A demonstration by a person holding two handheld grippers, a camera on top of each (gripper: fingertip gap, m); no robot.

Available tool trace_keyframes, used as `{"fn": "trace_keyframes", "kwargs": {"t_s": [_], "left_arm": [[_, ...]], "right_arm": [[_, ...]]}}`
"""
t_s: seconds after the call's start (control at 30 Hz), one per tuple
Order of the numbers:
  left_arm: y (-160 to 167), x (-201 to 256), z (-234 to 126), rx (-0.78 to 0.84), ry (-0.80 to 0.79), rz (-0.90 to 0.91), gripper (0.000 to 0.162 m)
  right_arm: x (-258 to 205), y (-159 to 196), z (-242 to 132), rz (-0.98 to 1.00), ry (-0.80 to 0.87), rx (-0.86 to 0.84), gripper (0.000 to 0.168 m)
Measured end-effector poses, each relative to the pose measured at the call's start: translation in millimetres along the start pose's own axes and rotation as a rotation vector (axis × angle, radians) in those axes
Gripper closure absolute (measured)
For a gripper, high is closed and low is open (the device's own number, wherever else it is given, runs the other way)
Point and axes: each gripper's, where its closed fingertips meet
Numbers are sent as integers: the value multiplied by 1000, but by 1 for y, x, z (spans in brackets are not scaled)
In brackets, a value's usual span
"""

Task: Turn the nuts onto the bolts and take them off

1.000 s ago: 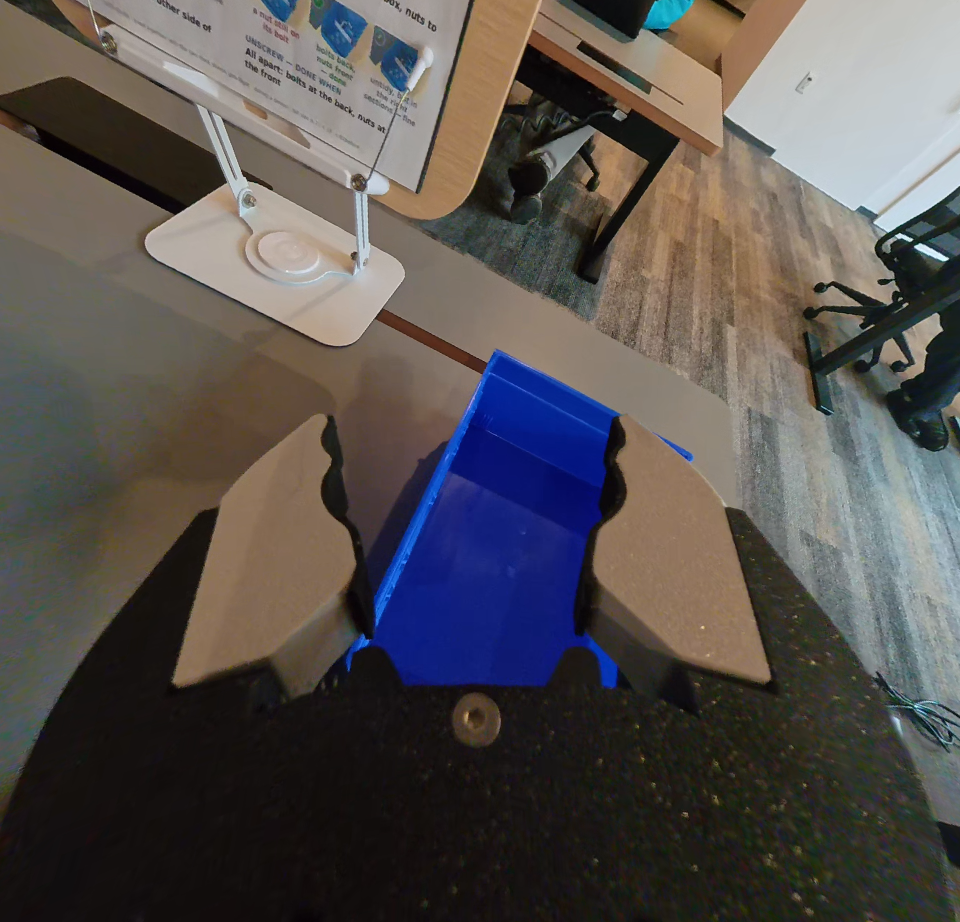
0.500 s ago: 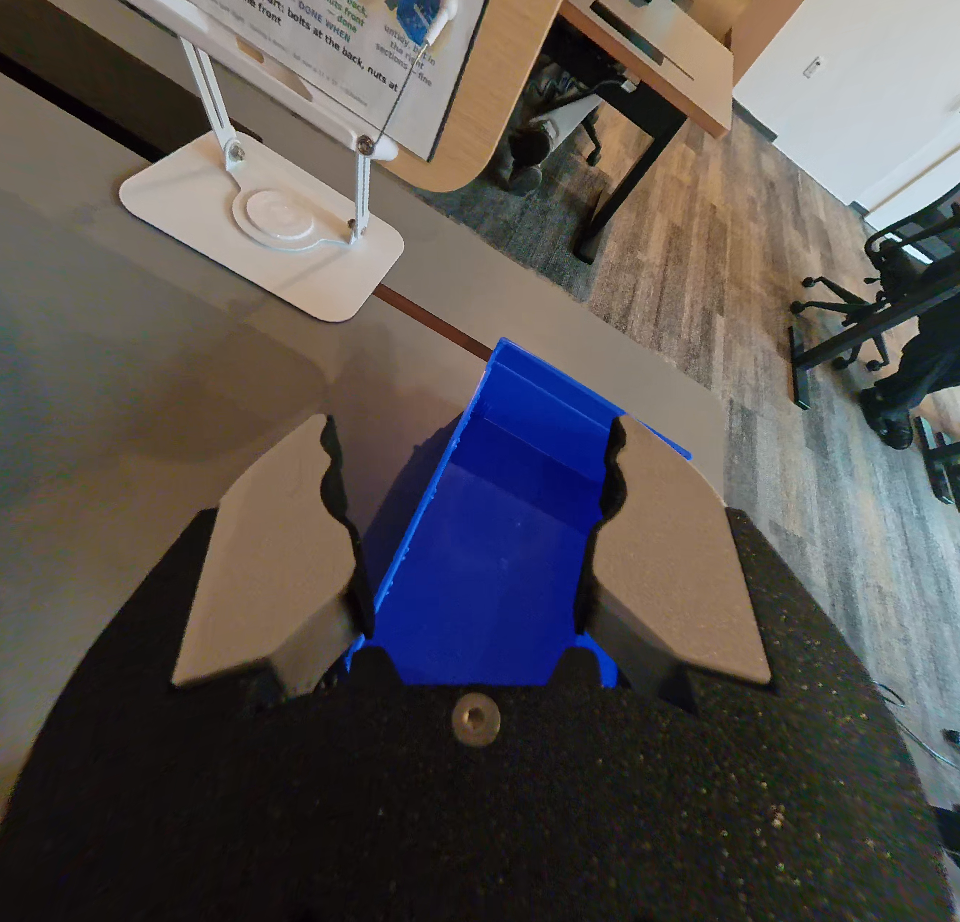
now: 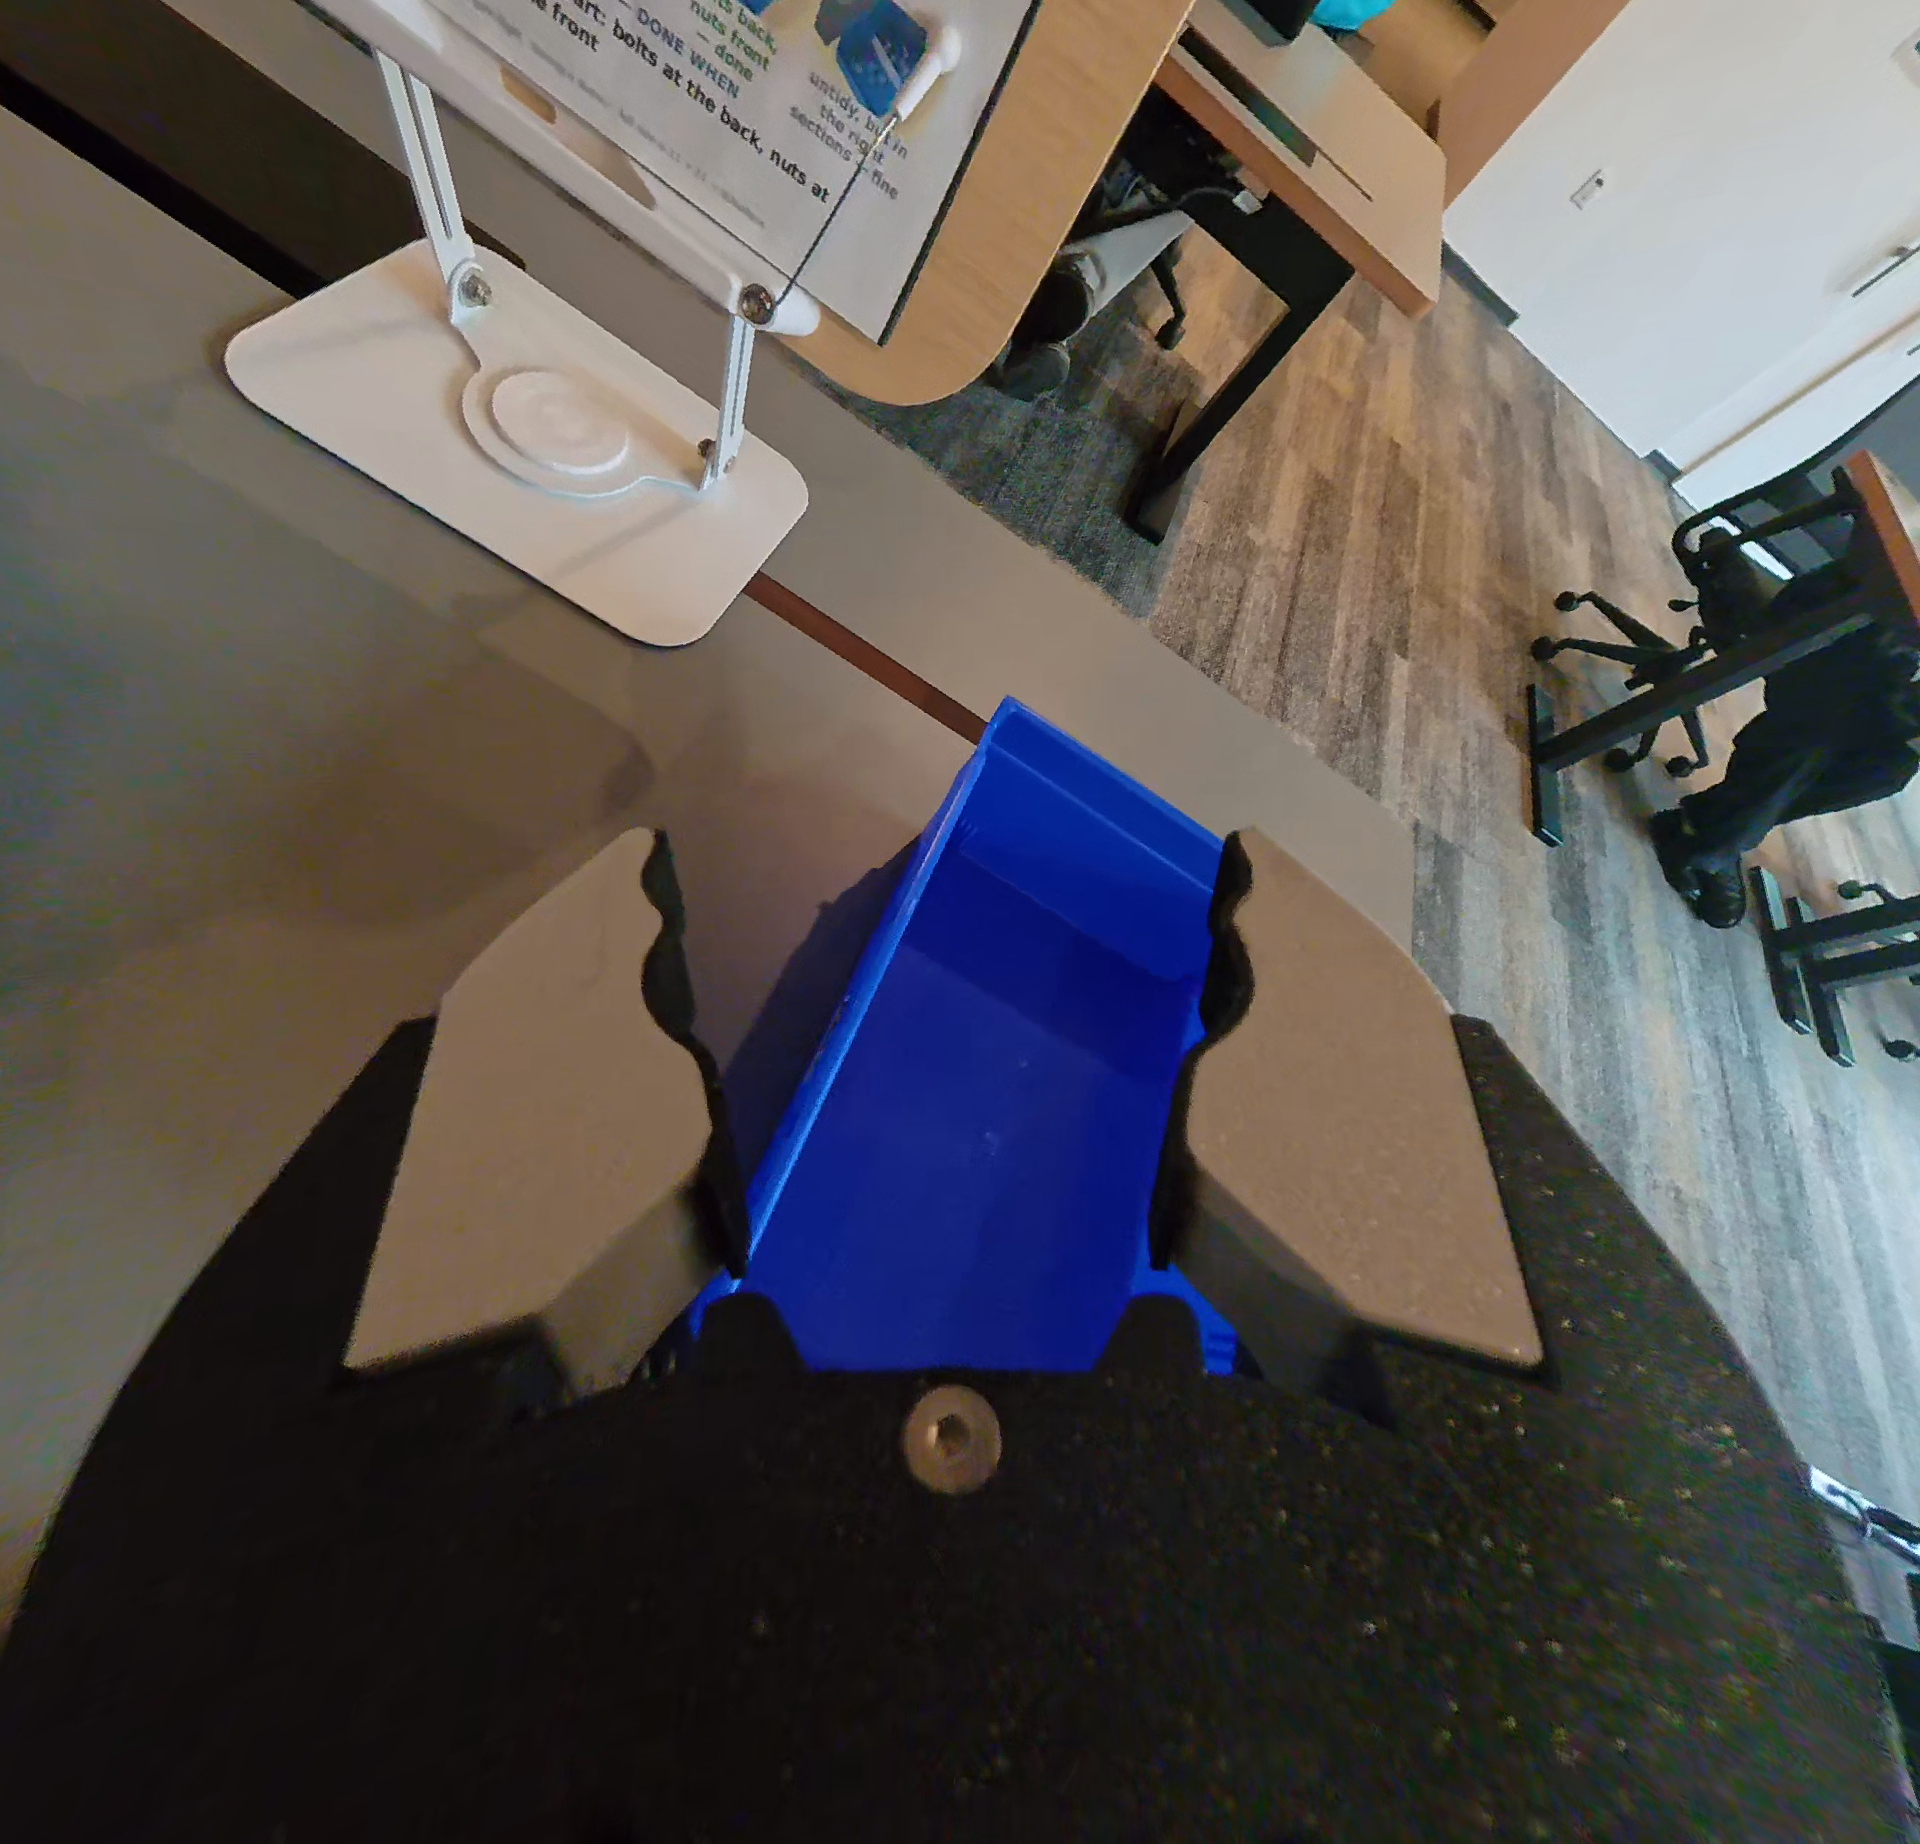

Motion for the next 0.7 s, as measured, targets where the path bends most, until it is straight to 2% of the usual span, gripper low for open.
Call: {"fn": "trace_keyframes", "kwargs": {"t_s": [0.33,0.7], "left_arm": [[9,-4,29,-129,16,23,122],[13,-6,35,-189,19,39,127]], "right_arm": [[3,2,-1,1,16,-7,72],[4,2,-2,-5,22,-11,72]]}}
Point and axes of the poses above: each gripper's, where its closed fingertips meet, z out along the fingers, y out of its underside, x = y × z across the jaws, and after that the axes turned 7 degrees about -x, right-handed
